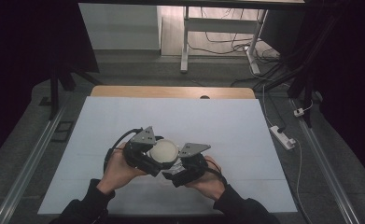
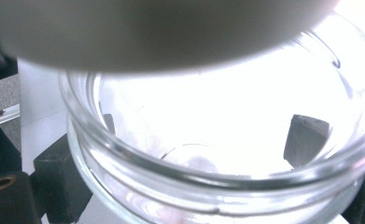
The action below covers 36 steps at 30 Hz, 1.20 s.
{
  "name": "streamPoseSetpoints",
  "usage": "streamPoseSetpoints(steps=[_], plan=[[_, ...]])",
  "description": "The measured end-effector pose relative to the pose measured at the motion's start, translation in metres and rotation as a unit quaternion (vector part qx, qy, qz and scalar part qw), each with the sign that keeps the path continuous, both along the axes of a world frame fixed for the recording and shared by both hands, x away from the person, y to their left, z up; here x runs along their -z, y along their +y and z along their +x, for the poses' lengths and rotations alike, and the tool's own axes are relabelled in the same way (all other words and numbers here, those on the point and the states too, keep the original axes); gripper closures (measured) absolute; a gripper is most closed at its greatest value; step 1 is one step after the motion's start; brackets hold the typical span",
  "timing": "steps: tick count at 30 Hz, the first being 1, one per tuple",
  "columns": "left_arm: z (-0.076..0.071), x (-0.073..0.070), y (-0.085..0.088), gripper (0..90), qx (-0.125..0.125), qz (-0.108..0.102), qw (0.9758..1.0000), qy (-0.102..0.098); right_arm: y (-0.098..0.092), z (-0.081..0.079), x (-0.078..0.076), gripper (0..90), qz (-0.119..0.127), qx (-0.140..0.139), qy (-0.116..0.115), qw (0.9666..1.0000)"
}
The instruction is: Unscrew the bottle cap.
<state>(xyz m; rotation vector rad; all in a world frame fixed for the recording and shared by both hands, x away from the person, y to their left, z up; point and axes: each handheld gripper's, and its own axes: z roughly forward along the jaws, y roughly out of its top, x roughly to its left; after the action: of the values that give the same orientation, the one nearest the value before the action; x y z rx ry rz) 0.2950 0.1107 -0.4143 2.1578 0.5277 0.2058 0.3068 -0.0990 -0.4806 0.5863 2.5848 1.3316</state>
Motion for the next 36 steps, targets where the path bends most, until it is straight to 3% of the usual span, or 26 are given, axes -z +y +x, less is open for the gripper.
streamPoseSetpoints(steps=[22, 36], plan=[[-0.015, 0.000, 0.017, 8.1, -0.001, -0.019, 0.9998, 0.004, -0.014, 0.013, -0.004, 7.0, 0.004, 0.033, -0.010, 0.9994], [-0.023, 0.010, 0.019, 8.1, 0.022, -0.021, 0.9995, 0.009, -0.019, 0.021, -0.006, 7.0, 0.006, 0.046, -0.015, 0.9988]])
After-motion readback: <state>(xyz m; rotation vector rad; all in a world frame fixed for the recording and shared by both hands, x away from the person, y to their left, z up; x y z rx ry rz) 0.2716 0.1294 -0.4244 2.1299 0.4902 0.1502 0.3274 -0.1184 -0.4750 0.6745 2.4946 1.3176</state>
